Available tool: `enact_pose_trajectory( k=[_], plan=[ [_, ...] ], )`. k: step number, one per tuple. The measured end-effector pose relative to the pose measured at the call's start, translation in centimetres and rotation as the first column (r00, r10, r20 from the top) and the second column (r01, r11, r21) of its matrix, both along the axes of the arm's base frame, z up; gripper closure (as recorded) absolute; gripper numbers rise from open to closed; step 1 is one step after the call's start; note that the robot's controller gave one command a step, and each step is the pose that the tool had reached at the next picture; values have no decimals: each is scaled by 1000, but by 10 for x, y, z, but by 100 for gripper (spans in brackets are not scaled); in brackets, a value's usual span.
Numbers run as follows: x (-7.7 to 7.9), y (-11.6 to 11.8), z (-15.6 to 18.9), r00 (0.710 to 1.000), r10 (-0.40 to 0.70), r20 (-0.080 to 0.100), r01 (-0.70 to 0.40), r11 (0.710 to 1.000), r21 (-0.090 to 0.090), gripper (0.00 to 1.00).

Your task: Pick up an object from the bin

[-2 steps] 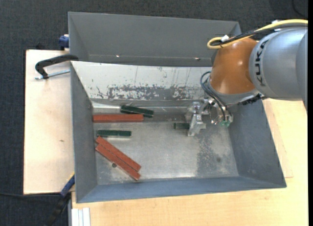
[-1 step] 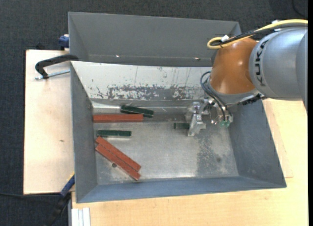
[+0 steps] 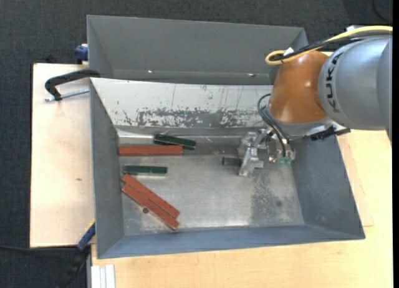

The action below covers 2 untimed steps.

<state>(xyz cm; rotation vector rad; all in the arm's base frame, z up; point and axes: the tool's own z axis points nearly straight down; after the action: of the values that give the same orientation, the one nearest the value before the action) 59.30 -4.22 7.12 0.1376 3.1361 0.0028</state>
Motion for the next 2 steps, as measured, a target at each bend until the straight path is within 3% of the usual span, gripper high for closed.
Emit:
enact_pose_trajectory(
  k=[1, 2],
  plan=[
    [3, 18, 100, 995, 103, 3, -103, 995, -1, 100],
    [3, 18, 100, 995, 103, 3, -103, 995, -1, 100]
  ],
)
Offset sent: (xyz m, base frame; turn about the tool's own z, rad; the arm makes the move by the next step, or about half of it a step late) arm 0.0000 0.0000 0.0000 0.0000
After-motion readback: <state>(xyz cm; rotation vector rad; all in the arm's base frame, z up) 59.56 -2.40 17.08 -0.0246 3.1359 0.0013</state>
